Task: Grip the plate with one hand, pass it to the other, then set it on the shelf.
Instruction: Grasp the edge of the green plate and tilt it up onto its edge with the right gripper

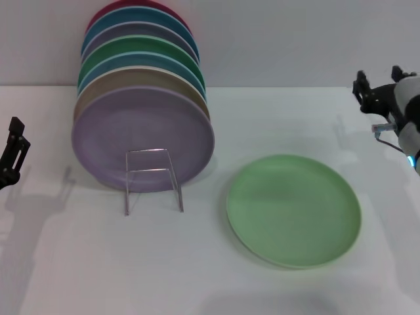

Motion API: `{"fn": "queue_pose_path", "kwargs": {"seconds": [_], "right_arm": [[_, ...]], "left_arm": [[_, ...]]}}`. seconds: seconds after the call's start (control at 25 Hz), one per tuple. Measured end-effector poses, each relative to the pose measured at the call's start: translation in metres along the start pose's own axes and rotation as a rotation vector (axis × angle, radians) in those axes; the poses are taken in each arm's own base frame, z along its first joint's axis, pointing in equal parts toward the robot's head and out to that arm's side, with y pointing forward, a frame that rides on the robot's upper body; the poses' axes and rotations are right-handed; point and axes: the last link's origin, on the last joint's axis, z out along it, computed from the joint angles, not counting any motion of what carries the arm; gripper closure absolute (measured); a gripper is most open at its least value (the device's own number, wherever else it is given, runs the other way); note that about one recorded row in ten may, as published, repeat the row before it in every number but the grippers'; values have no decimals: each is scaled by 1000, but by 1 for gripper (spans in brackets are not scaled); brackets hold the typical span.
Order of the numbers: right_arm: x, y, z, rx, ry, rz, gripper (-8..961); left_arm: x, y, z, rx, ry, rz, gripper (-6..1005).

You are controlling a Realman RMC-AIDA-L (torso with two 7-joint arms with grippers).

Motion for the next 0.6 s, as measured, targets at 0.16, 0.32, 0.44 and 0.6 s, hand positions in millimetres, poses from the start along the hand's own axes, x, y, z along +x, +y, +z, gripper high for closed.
{"fn": "queue_pose_path", "kwargs": {"seconds": [0.16, 0.32, 0.44, 0.6], "right_arm": [[-3, -7, 1, -85, 48, 48, 346], [-5, -21, 4, -204, 128, 131, 346], [-10, -29, 5, -261, 196, 146, 345], [-23, -31, 2, -329, 299, 122, 346]], "left_arm": [[0, 0, 1, -1, 1, 1, 214], [1, 1, 2, -4, 4, 3, 214], [1, 1, 2, -6, 6, 3, 214], [1, 2, 4, -9, 8, 3, 214]]}}
